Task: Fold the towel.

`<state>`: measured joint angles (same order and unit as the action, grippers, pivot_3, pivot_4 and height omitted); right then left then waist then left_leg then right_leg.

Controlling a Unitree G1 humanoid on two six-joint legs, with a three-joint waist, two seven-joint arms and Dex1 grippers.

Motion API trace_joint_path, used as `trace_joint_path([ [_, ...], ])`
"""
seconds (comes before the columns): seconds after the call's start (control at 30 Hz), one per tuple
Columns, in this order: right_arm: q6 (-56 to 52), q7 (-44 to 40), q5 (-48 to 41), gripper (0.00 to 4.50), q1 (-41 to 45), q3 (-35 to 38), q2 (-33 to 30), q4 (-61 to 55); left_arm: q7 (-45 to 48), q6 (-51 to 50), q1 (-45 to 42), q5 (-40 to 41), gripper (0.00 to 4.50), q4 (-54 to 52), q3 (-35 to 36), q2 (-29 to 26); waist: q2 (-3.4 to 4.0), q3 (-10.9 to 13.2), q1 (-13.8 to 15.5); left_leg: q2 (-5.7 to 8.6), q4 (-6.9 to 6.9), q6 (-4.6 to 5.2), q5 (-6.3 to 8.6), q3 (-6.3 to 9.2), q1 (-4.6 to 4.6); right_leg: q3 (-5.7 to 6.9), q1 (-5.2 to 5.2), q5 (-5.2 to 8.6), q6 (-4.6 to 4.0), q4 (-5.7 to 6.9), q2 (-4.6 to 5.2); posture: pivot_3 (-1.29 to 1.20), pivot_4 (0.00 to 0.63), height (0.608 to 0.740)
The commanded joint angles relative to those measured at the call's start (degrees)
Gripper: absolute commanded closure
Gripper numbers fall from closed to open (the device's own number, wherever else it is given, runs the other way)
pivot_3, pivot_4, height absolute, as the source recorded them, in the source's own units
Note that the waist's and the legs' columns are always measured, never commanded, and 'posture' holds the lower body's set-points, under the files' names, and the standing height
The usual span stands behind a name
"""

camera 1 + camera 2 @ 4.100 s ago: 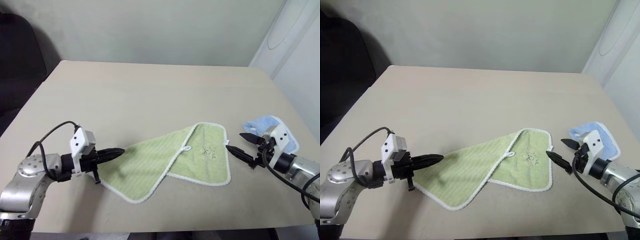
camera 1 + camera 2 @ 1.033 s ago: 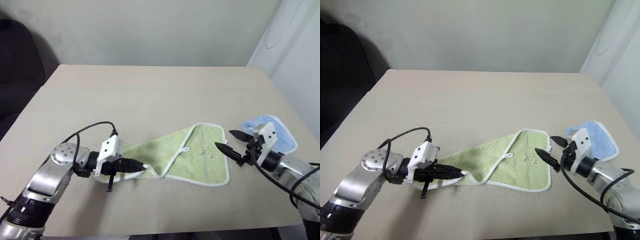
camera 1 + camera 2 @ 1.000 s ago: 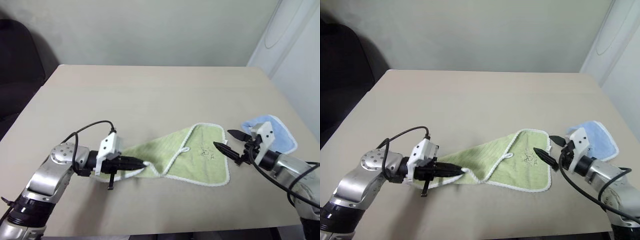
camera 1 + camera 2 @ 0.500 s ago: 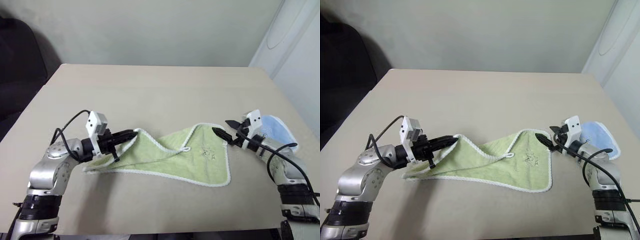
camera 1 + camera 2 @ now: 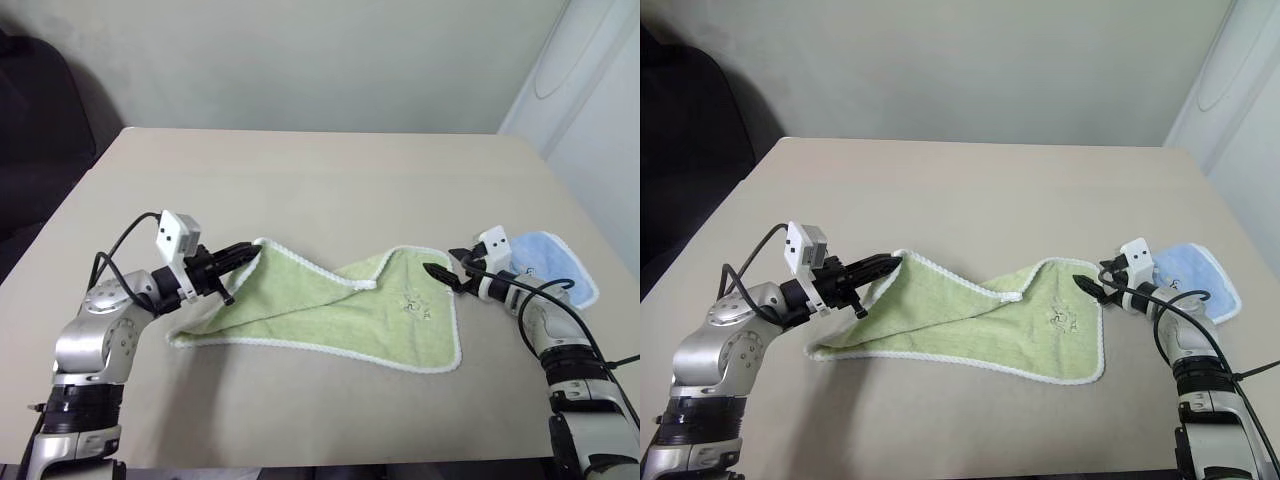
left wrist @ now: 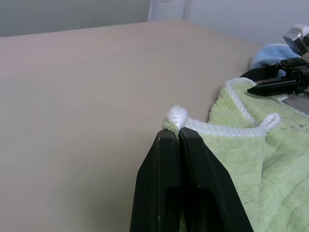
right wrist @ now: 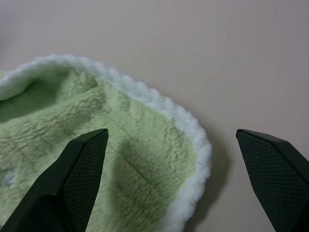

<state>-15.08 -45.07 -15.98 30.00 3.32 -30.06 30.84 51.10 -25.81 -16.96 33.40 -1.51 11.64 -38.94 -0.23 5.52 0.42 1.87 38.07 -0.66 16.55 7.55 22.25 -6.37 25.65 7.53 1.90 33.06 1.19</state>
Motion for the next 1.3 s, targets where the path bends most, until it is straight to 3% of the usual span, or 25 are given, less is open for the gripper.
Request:
trace_joint_path([
  [0.03,2.5,-1.2,1.0,0.19,1.7,0.2,0.1,1.7,-0.2,1.4,-1.4,-0.3,4.5,0.4,1.4,0.2,0.0,0.0,0.1,0.0,0.0,-0.04,0.03,0.0,0.0,0.0,0.0,0.0,0.0,0.0,0.0,0.0,0.15,0.74],
  [0.1,2.9,-1.6,1.4,0.64,1.7,0.1,0.1,2.1,-0.2,1.6,-1.6,-0.4,4.5,0.7,1.3,0.3,-0.02,0.0,0.1,0.0,0.0,-0.05,0.03,0.0,0.0,0.01,-0.01,-0.01,-0.01,-0.01,0.0,0.0,0.15,0.74],
  [0.43,2.7,-2.7,0.4,4.31,-1.1,1.6,-0.4,-1.9,-0.6,2.5,-1.8,-0.9,4.5,2.0,2.2,1.0,-0.04,0.0,0.1,-0.01,-0.01,-0.18,0.11,0.0,0.0,0.02,-0.01,-0.02,-0.03,-0.03,0.0,0.0,0.15,0.74],
  [0.47,2.5,-2.8,0.2,4.45,-1.5,1.8,-0.5,-2.8,-0.7,2.6,-1.8,-0.9,4.5,2.2,2.3,1.1,-0.04,0.0,0.1,0.0,0.0,-0.2,0.12,0.0,0.0,0.02,-0.02,-0.02,-0.03,-0.03,0.0,0.0,0.15,0.74],
  [0.77,0.1,0.2,-0.2,4.45,-3.0,5.2,-4.5,-11.3,-4.5,-1.5,-3.4,5.9,4.5,3.0,10.0,2.3,-0.13,0.1,0.1,0.0,-0.01,-0.22,0.12,-0.02,0.01,0.02,-0.03,-0.02,-0.03,-0.05,0.0,0.0,0.15,0.74],
  [1.0,2.5,2.6,2.5,4.45,9.0,5.3,-7.7,-4.5,-5.5,2.0,-17.3,3.1,4.5,15.5,8.4,3.7,-0.24,0.5,0.4,0.05,0.07,-0.32,-0.07,-0.03,0.02,0.0,-0.11,-0.31,-0.07,-0.13,0.05,0.0,0.15,0.74],
  [1.17,8.2,5.5,7.5,4.45,26.4,3.8,-10.9,8.0,-5.0,10.2,-37.4,-2.8,4.5,34.0,5.6,5.6,-0.28,0.8,1.1,0.06,0.1,0.23,-0.4,0.02,0.23,0.04,0.03,-0.6,0.35,-0.28,0.09,0.0,0.15,0.74],
  [1.3,9.8,2.4,5.9,4.45,29.6,5.7,-13.8,7.4,-1.0,11.7,-43.7,-2.2,4.5,37.3,6.6,4.1,-0.31,0.8,1.1,0.02,-0.08,0.29,-0.44,0.07,0.49,0.16,0.16,-0.92,0.8,-0.62,0.08,0.0,0.15,0.74],
])
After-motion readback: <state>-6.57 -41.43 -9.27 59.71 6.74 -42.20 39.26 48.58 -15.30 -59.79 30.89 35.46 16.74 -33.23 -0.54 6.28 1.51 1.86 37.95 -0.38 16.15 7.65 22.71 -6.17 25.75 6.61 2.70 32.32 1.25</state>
